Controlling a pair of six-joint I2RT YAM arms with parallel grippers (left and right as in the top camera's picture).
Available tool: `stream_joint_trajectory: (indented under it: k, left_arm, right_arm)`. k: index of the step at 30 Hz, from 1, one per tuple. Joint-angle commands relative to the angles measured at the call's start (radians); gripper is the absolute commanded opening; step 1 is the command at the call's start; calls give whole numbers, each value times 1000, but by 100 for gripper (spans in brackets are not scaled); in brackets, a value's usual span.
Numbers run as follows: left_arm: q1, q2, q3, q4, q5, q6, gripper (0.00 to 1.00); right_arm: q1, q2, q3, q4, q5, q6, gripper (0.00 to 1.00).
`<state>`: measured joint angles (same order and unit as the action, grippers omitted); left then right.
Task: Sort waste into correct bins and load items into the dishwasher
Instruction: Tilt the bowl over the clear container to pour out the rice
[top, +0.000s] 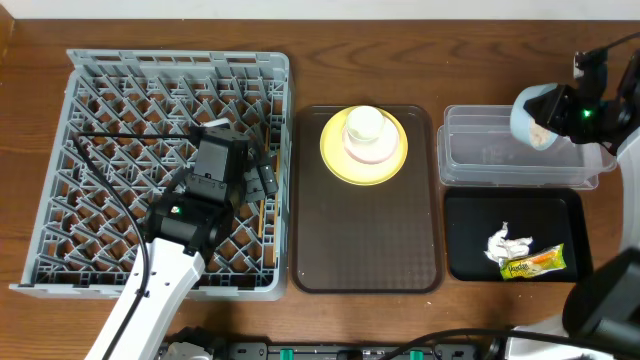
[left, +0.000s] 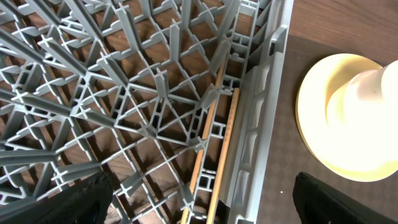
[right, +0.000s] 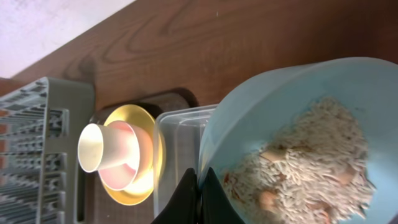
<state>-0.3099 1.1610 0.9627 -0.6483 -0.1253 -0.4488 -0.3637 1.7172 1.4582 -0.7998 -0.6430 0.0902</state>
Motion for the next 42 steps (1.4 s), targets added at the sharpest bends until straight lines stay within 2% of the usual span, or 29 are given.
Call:
stream_joint_trajectory:
  k: [1,6,12,19,22,25,31,42]
  left_arm:
    - [4,-5,14,-3,3,-2,94]
    - [4,-5,14,-3,3,-2,93]
    - [4,-5,14,-3,3,-2,93]
    - [4,-5,14,-3,3,-2,93]
    - [4,-5,14,-3,3,-2,93]
    - [4,-5,14,-3,3,-2,93]
    - [4,-5,14,-3,3,-2,93]
    - [4,-5,14,-3,3,-2,94]
  right_arm:
    - [-24,73,19,4,-202,-43,1]
    - [-44,187,19,71,-496,-43,1]
    - [-98,284,19,114,-614,-49,1]
    - [-154,304,17,-67,-780,-287,1]
    - [-167,304,17,-98,-804,-332,1]
    - [-190,304,17,-124,-917,-385,1]
    - [-252,302,17,-135,-916,-450,1]
    - [-287,302,17,-190,-916,-427,1]
